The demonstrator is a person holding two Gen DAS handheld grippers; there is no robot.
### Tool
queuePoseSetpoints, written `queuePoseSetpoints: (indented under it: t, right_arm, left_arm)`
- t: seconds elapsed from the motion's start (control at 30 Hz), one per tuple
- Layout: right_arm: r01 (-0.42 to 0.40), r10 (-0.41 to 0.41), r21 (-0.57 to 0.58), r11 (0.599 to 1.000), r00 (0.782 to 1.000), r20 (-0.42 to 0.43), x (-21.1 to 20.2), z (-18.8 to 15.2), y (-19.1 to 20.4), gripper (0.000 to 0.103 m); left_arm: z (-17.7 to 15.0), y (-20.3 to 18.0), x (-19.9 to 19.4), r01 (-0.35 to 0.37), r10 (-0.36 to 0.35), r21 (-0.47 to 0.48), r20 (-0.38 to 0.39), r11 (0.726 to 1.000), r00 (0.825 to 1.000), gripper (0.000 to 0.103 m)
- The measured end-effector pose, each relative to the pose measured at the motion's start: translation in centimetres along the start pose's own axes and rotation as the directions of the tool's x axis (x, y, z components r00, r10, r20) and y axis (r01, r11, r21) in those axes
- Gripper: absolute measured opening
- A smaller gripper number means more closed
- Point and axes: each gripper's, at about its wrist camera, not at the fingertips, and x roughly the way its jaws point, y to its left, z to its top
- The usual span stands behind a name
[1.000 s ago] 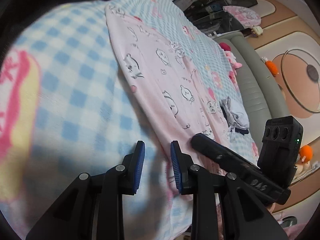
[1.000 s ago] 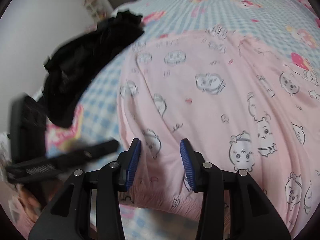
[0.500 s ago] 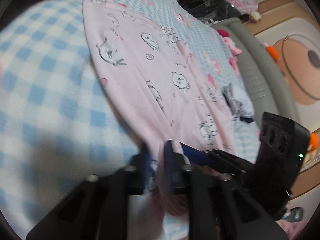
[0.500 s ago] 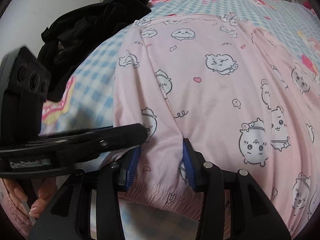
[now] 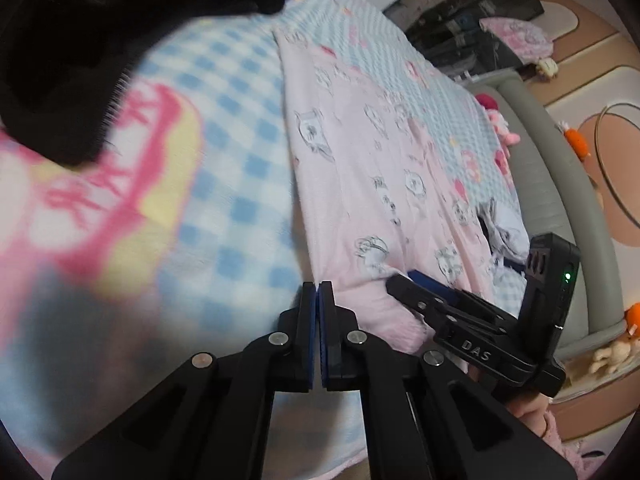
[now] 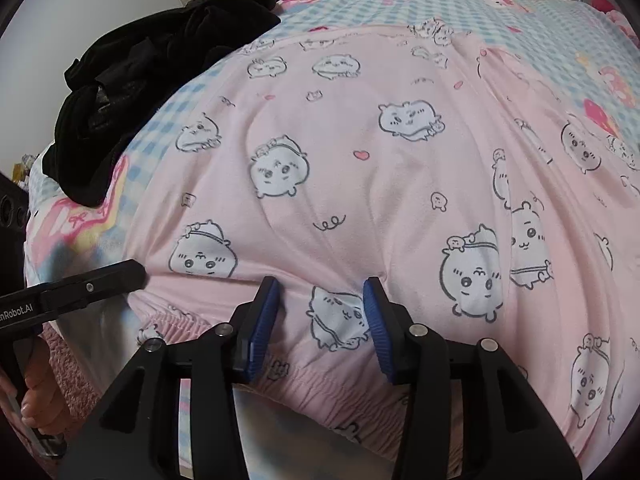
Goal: Fold clothes
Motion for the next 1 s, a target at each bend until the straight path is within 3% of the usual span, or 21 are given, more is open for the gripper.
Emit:
queuePoseSetpoints:
  t: [0.13, 0.2, 0.23, 0.27, 0.3, 0.33, 0.4, 0.47, 0.53, 0.6, 0.63, 0.7, 0.73, 0.77, 0.83, 0.97, 1.0]
  right_arm:
    - [-0.04, 0.039, 0.011, 0.999, 0.999, 0.034, -0.9, 0.2, 0.3, 0.046]
    - [-0.055, 0.055, 0.022, 0.998, 0.998, 0.016, -0.3, 0.2, 0.4, 0.048]
    - [-0.051, 0.051, 0.02, 0.999, 0.999, 0.003, 0.2, 0.1, 0.6, 0.048]
    - [-0.041, 0.041, 0.012, 0.999, 0.999, 0.001, 0.4, -0.1, 0.8, 0.048]
    - [-0.033, 0.033, 0.005, 0.999, 0.999, 0.007, 0.3, -0.4, 1.0, 0.048]
    - [-0.031, 0.031, 0.01, 0.999, 0.999, 0.013, 0.0, -0.6, 0.9, 0.048]
    - [-0.037, 0.036, 0.035, 0.999, 0.999, 0.024, -0.8, -0.6, 0.5, 0.048]
    - [-0.031, 0.028, 0.056, 0.998, 0.998, 0.049, -2.2, -0.7, -0.1, 0.048]
    - [0.002, -0.007, 0.07, 0.998, 0.997, 0.075, -3.7, -0.9, -1.1, 0.048]
    - [0.037, -0.044, 0.098, 0.994, 0.996, 0.076, -5.1, -1.6, -2.6, 0.048]
    - [0.044, -0.052, 0.116, 0.992, 0.996, 0.073, -5.6, -2.0, -3.3, 0.048]
    - [0.046, -0.057, 0.146, 0.988, 0.996, 0.073, -6.8, -3.3, -4.7, 0.048]
    - [0.05, -0.062, 0.157, 0.986, 0.995, 0.074, -7.4, -4.0, -5.2, 0.048]
    - [0.059, -0.073, 0.163, 0.985, 0.994, 0.078, -8.0, -4.8, -5.7, 0.048]
    - [0.084, -0.1, 0.171, 0.982, 0.991, 0.087, -9.1, -6.1, -6.6, 0.048]
    - [0.128, -0.147, 0.23, 0.965, 0.987, 0.067, -10.5, -8.6, -10.2, 0.048]
    - [0.131, -0.152, 0.248, 0.96, 0.986, 0.065, -10.8, -9.2, -11.1, 0.048]
  left_arm:
    - [0.6, 0.5, 1.2, 0.039, -0.039, -0.025, -0.029, 0.999, 0.999, 0.004]
    - [1.1, 0.4, 2.3, 0.056, -0.057, -0.029, -0.055, 0.998, 0.997, 0.02]
    - [1.3, 0.4, 2.9, 0.064, -0.066, -0.031, -0.068, 0.997, 0.996, 0.036]
    - [1.4, 0.2, 3.6, 0.07, -0.072, -0.028, -0.082, 0.997, 0.994, 0.036]
    - [1.4, -0.3, 4.0, 0.041, -0.042, -0.011, -0.086, 0.999, 0.995, 0.034]
    - [1.2, -0.8, 4.0, -0.028, 0.03, 0.021, -0.076, 0.999, 0.997, 0.022]
    - [0.8, -1.7, 3.3, -0.166, 0.168, 0.079, -0.03, 0.983, 0.985, 0.017]
    - [0.6, -2.3, 1.8, -0.272, 0.27, 0.116, 0.038, 0.955, 0.962, 0.018]
    - [0.3, -3.0, 0.2, -0.377, 0.364, 0.144, 0.108, 0.915, 0.925, 0.017]
    - [0.4, -4.4, -0.8, -0.331, 0.302, 0.187, 0.169, 0.925, 0.938, 0.017]
    - [0.5, -5.0, -1.0, -0.269, 0.235, 0.211, 0.173, 0.94, 0.956, 0.018]
    - [0.4, -6.8, -0.3, -0.135, 0.102, 0.272, 0.131, 0.953, 0.986, 0.018]
    - [0.0, -7.7, 0.9, -0.111, 0.085, 0.301, 0.099, 0.947, 0.991, 0.02]
    - [-0.4, -8.6, 2.3, -0.099, 0.082, 0.329, 0.066, 0.939, 0.994, 0.023]
    - [-1.3, -8.5, 5.2, -0.13, 0.145, 0.337, -0.021, 0.933, 0.989, 0.024]
    - [-2.7, -6.7, 8.1, -0.213, 0.259, 0.288, -0.134, 0.934, 0.956, 0.023]
    - [-2.8, -6.2, 7.7, -0.217, 0.26, 0.265, -0.139, 0.94, 0.955, 0.023]
